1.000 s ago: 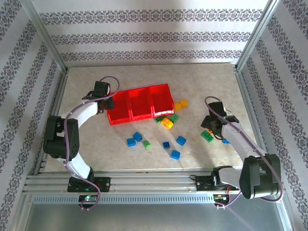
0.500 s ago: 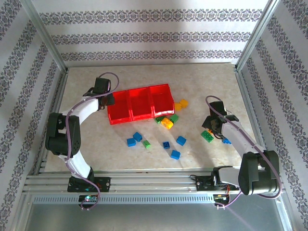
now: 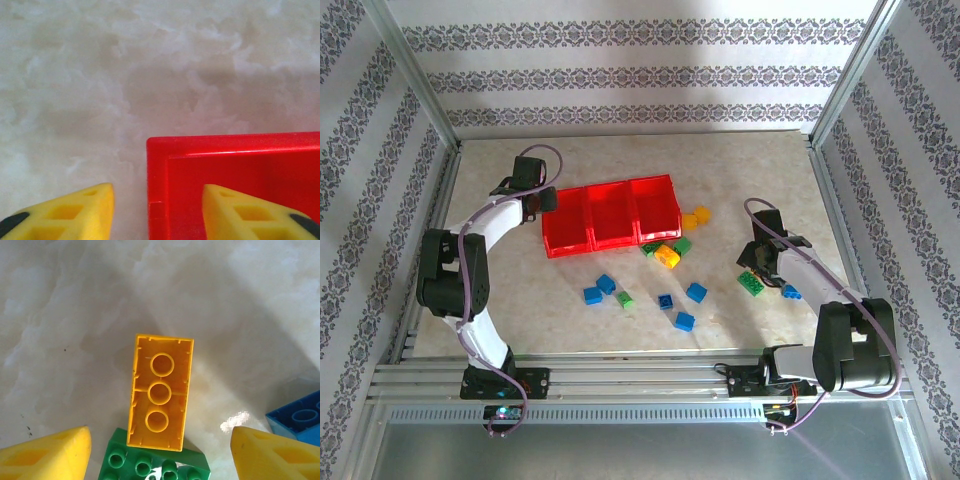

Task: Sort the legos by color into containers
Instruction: Rotate the container at the center of the table, then pick up the lego from the middle-left of the table.

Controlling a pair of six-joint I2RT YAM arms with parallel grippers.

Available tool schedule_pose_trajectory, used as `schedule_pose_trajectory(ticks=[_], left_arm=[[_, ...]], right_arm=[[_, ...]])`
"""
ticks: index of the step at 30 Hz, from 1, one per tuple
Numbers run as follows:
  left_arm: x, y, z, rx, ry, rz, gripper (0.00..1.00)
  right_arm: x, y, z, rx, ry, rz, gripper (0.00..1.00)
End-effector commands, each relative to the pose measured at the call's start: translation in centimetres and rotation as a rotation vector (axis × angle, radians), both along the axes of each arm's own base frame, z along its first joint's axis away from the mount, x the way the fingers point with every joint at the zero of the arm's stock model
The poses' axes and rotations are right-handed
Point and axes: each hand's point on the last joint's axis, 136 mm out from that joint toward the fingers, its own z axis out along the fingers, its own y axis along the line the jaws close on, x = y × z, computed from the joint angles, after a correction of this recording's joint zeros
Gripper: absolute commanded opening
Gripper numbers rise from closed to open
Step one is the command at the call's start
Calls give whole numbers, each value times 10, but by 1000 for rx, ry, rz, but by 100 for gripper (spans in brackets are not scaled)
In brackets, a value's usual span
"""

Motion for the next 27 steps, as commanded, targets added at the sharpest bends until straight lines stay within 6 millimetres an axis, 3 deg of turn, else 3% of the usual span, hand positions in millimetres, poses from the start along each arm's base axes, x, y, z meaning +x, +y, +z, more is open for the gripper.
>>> schedule_pose_trajectory(ticks=[1, 10, 15, 18, 22, 27], left_arm=[[-1, 0, 30, -45, -55, 9, 58], [-30, -11, 72, -142, -138, 1, 79], [-68, -17, 79, -96, -154, -33, 100], [-93, -29, 82, -77, -183, -64, 100], [-130, -62, 72, -62, -187, -149, 100], [-175, -104, 40, -96, -99, -233, 100]], right_arm=[[10, 0, 7, 9, -18, 5, 73], [32, 18, 35, -12, -85, 102, 73], [50, 35, 40, -9, -101, 154, 73], [60, 48, 41, -11, -95, 195, 72], [67, 60, 37, -18, -70, 232, 72], [65, 69, 34, -29, -61, 253, 73]])
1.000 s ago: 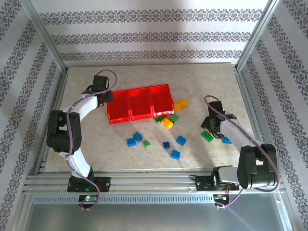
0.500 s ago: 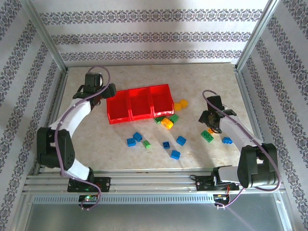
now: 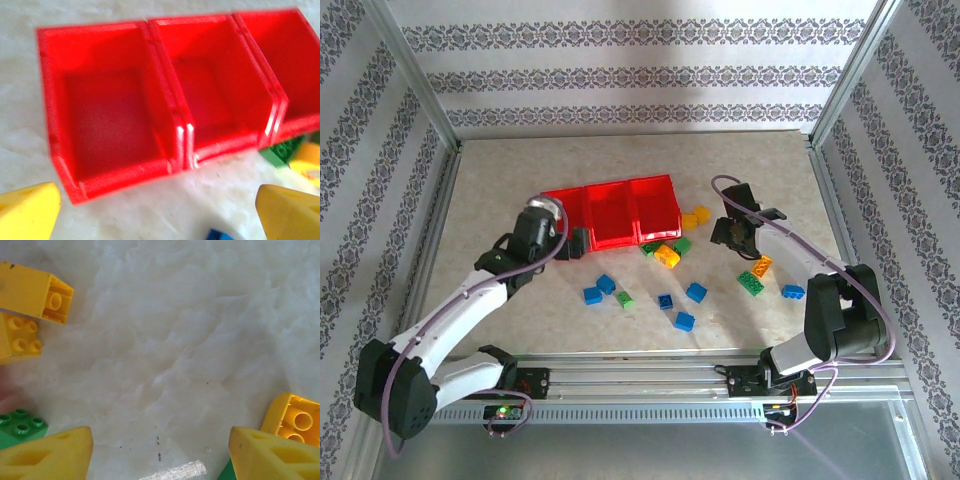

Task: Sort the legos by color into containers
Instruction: Pick up the lego from the middle-left of the table.

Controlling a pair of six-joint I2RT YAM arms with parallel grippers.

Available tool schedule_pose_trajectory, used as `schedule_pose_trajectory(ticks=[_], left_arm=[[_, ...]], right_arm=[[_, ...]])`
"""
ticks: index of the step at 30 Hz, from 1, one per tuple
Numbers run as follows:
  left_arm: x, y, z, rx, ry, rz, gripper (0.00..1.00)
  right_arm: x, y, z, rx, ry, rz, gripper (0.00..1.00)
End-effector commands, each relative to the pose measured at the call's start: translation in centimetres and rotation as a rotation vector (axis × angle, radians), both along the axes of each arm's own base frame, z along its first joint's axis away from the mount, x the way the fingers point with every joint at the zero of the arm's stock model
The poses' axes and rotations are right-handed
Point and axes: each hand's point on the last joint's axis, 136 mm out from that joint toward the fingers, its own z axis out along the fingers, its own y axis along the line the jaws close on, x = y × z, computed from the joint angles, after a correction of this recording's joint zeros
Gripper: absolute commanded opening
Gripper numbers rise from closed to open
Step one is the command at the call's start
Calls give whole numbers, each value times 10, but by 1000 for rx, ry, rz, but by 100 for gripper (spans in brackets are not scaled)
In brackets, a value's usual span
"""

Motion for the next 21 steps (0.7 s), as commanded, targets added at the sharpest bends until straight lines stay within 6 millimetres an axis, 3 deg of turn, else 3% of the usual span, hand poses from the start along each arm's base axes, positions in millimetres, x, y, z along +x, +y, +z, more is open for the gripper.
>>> schedule_pose_trajectory(ticks=[1, 7, 13, 21], left_arm=[[-28, -10, -26, 21, 83, 7, 100], [-63, -43, -54, 93, 144, -120, 98], [-90, -47, -86, 143, 251, -198, 95], [-88, -50, -109, 184, 286, -195, 90]], right_arm=[[0, 1, 3, -32, -3, 9, 74], [-10, -3, 8, -58, -25, 10, 84], [-15, -9, 19, -72, -77, -3, 98], [-19, -15, 26, -82, -120, -41, 98]])
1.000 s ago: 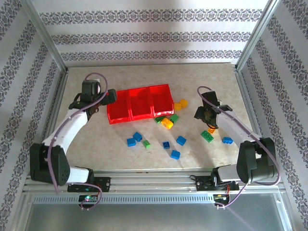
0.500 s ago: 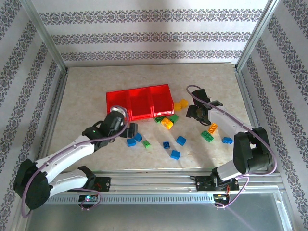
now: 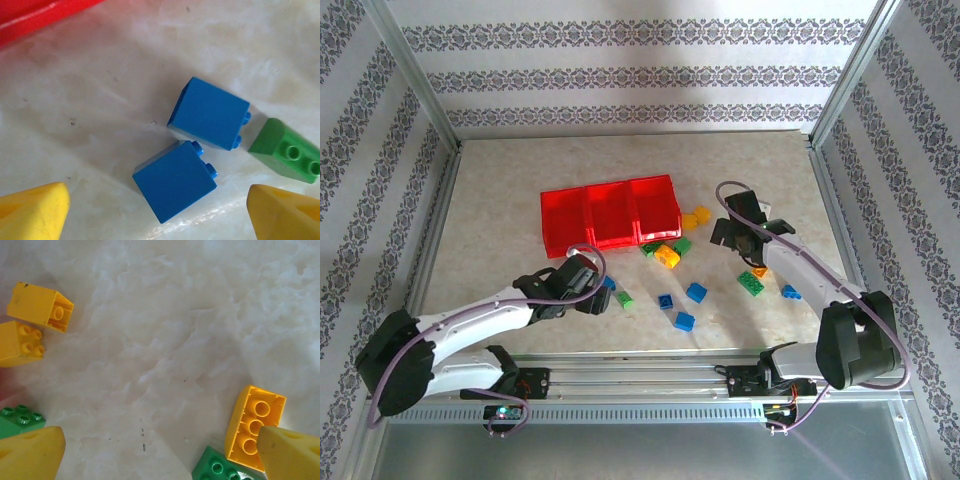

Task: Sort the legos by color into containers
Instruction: Pick up the lego from the middle-left of the table.

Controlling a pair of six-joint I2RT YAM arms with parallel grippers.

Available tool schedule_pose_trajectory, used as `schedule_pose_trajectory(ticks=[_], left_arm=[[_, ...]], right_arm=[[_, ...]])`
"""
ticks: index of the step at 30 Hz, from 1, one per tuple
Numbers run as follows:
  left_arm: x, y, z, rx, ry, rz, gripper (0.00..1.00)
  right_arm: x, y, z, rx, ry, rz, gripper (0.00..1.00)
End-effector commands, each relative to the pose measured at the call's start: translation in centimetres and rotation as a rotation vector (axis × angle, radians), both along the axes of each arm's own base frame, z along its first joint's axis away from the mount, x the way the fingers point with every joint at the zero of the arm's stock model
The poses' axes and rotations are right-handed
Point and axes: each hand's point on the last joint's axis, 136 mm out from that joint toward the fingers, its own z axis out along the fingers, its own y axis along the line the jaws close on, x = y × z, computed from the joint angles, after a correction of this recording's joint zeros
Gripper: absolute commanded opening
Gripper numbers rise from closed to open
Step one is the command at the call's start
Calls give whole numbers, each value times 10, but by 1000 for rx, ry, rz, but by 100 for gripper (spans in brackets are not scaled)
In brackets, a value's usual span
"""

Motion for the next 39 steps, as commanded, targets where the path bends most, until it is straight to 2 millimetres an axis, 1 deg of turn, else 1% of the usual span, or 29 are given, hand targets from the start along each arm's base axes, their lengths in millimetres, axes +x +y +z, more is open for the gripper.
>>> schedule_pose_trajectory(ticks=[1, 5, 8, 13, 15, 19, 24, 31, 39], left_arm=[[0, -3, -9, 25, 19, 8, 90], [5, -3, -18, 44, 30, 31, 84], [9, -4, -19, 57, 29, 39, 80], [15, -4, -22, 72, 24, 67, 78], [18, 0, -24, 82, 31, 100, 78], [22, 12, -27, 115, 46, 166, 72], [22, 24, -30, 142, 66, 215, 68], [23, 41, -35, 120, 103, 301, 64], [21, 36, -37, 95, 117, 259, 60]], right_arm=[[-3, -4, 3, -24, -23, -24, 98], [-4, -5, 8, -28, -41, -27, 98], [-5, -7, 9, -34, -50, -32, 98], [-7, -8, 7, -29, -51, -37, 98], [-8, -8, 5, -29, -48, -39, 98], [-9, -8, 5, -30, -47, -39, 98], [-9, -9, 5, -30, -50, -45, 98], [-9, -9, 4, -28, -48, -50, 98], [-8, -9, 6, -26, -54, -54, 98]])
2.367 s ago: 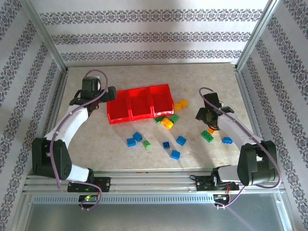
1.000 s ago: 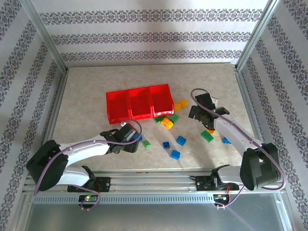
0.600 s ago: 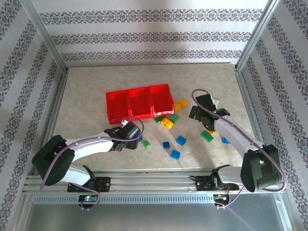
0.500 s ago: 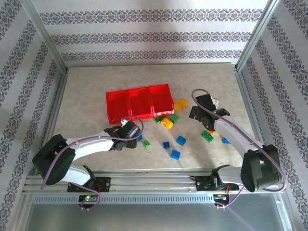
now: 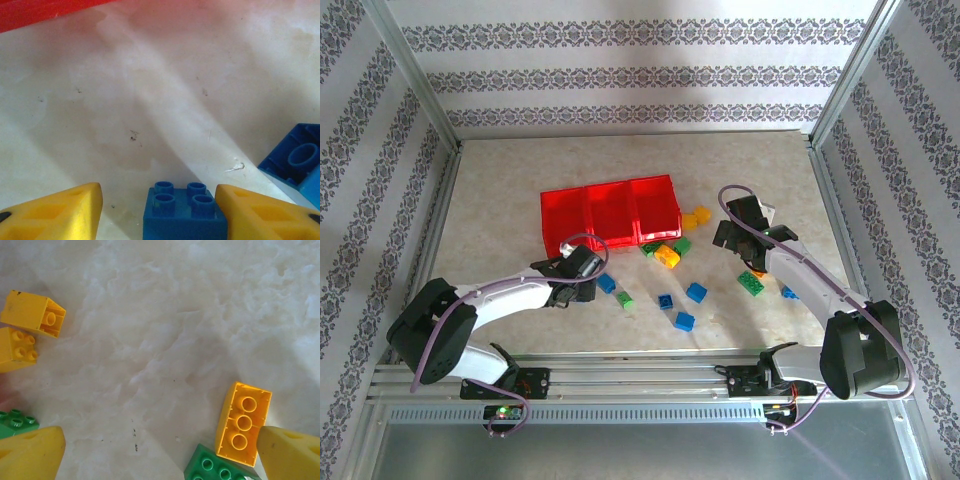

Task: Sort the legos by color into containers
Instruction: Pick up the lego from the middle-left of the table, then place the lego in the container.

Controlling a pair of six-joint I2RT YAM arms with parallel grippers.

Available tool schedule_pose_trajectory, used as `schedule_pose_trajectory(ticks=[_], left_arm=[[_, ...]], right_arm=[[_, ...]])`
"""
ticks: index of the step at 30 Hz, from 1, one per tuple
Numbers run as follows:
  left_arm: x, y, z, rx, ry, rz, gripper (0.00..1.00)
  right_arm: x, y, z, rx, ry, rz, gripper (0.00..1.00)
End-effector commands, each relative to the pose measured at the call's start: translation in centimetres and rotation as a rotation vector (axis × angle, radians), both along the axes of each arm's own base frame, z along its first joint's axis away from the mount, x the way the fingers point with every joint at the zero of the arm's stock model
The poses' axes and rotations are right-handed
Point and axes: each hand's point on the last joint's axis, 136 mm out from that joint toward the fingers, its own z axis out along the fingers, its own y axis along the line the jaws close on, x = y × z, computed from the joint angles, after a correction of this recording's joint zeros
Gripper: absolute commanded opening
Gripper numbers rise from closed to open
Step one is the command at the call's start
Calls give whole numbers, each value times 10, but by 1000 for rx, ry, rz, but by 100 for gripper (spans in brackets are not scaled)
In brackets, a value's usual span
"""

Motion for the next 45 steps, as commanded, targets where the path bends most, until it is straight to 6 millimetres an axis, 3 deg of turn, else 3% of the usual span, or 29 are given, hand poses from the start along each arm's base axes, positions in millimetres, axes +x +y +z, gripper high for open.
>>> schedule_pose_trajectory(ticks=[1, 9, 13, 19, 23, 31, 40, 45], left_arm=[[-7, 3, -5, -3, 33, -3, 59], [-15, 4, -18, 6, 86, -14, 49], [-14, 4, -21, 12, 89, -11, 40], [-7, 6, -8, 25, 48, -1, 26], [14, 9, 21, 35, -51, 28, 18], [65, 21, 78, -13, -258, 110, 15], [126, 37, 98, -54, -327, 181, 12], [152, 42, 99, -36, -346, 189, 12]], right_arm=[[-2, -3, 2, -15, -18, -23, 98], [-1, -4, 3, -17, -23, -28, 98], [-3, -4, 3, -17, -21, -31, 98], [-3, -5, 4, -19, -29, -34, 98], [-3, -5, 6, -22, -38, -35, 98], [-3, -4, 7, -26, -47, -33, 98], [1, -3, 10, -24, -61, -28, 98], [0, -3, 10, -25, -63, -27, 98]])
